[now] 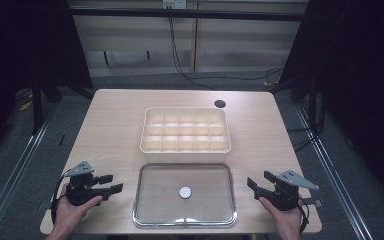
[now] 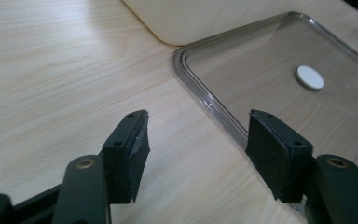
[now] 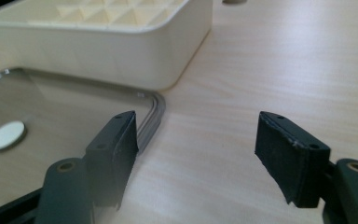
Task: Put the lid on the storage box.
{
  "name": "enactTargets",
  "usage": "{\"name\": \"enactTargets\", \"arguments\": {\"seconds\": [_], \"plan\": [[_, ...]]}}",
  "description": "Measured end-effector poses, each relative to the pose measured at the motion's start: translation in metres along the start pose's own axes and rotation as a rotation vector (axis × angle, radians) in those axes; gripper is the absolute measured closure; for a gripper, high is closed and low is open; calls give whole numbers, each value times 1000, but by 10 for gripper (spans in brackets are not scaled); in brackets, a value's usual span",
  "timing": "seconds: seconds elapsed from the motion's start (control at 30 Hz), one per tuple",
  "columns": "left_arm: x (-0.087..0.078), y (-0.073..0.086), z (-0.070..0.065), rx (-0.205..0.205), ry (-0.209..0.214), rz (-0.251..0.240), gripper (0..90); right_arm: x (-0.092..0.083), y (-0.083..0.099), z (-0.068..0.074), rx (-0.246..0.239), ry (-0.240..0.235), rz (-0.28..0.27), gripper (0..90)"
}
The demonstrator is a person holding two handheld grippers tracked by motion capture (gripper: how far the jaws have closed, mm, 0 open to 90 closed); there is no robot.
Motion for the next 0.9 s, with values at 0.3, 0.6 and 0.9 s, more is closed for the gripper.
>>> {"name": "enactTargets", "arguments": {"seconds": [0.3, 0.6, 0.9], "plan": [[-3, 4, 0, -24, 10, 15, 343, -4, 0, 1, 35, -18, 3, 375], [2, 3, -13, -12, -18, 31, 358, -3, 0, 14, 36, -71, 67, 400], [15, -18, -14, 0, 19, 54, 365, 10, -27, 24, 33, -118, 124, 390]]}}
Point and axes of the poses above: each handheld gripper's, and its own axes: x roughly forward along the jaws, y roughly out of its underside, z roughly to its left, the point moved 6 cm from there along x, roughly forward along the jaws, and after that the axes turned 13 degrees about y, right-handed, at the moved point
